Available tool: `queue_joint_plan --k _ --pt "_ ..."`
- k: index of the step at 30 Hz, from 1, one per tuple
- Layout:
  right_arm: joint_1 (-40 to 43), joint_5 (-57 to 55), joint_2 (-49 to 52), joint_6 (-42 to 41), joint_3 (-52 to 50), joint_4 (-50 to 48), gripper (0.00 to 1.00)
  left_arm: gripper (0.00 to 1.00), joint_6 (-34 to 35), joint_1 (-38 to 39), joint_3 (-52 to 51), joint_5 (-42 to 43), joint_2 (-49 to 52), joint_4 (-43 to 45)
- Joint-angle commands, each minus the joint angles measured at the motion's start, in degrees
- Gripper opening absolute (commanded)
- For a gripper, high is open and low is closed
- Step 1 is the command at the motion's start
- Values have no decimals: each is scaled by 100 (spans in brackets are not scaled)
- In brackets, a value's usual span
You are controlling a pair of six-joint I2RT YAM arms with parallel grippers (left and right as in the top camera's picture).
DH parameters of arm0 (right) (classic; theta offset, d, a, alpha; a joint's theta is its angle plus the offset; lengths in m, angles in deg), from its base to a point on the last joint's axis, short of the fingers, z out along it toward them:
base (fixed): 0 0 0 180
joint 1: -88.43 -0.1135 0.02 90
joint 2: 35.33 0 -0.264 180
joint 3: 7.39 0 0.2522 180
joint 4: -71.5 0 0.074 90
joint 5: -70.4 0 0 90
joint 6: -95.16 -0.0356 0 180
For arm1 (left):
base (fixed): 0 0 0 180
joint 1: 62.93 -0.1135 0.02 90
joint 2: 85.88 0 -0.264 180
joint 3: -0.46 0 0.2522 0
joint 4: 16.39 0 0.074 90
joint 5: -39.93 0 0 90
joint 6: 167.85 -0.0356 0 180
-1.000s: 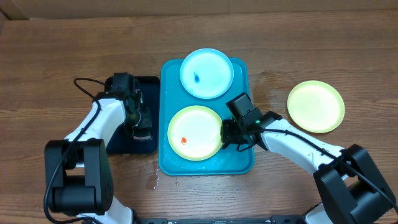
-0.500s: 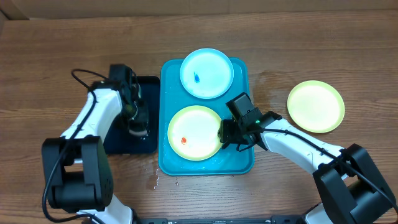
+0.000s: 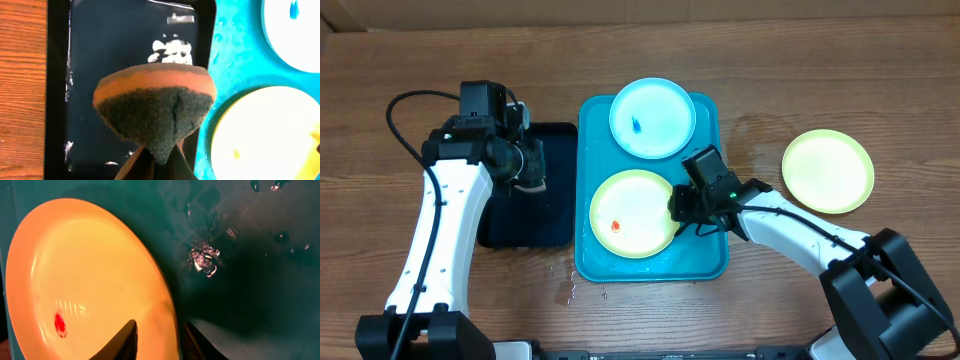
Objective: Clean dirty plates on tray and stack at the side
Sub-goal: 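Lift the sponge and bring it over the red-stained plate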
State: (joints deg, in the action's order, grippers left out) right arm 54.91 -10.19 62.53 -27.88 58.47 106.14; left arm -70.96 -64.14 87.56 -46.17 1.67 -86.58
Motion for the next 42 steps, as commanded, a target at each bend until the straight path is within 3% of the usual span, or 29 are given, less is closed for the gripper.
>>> queue_joint_plan --k 1,3,5,6,13,17,20,22,29,36,38,41,42 --pt "-17 -103 212 -92 63 -157 31 4 37 13 57 85 -35 -35" --pt "-17 -105 297 -227 63 -203 24 4 37 13 57 85 -33 -33" --pt "-17 -103 354 -363 63 -236 7 4 39 13 57 85 -33 -33" --pt "-17 -105 354 -431 66 -240 4 4 39 13 57 85 -33 -33" --pt "-13 -164 9 -966 337 481 4 4 39 13 57 85 -31 -37" --pt "-15 -190 -295 -1064 435 949 17 4 42 13 57 85 -24 -33" --pt "-22 -321 -286 -1005 417 949 35 4 39 13 57 85 -24 -31" --pt "-24 -638 -260 -1003 402 953 41 4 39 13 57 83 -22 -31" --pt "-24 -977 -236 -1005 334 955 34 4 37 13 24 81 -22 -26" --pt "-94 -896 90 -1005 332 826 43 4 37 13 -11 81 52 -17" --pt "-94 -778 142 -1005 332 772 34 4 37 13 -11 81 70 -15" --pt "-94 -756 153 -1008 332 750 6 4 37 13 -11 57 109 -15" --pt "-94 -730 153 -1010 332 734 4 4 35 13 -11 59 122 -13"
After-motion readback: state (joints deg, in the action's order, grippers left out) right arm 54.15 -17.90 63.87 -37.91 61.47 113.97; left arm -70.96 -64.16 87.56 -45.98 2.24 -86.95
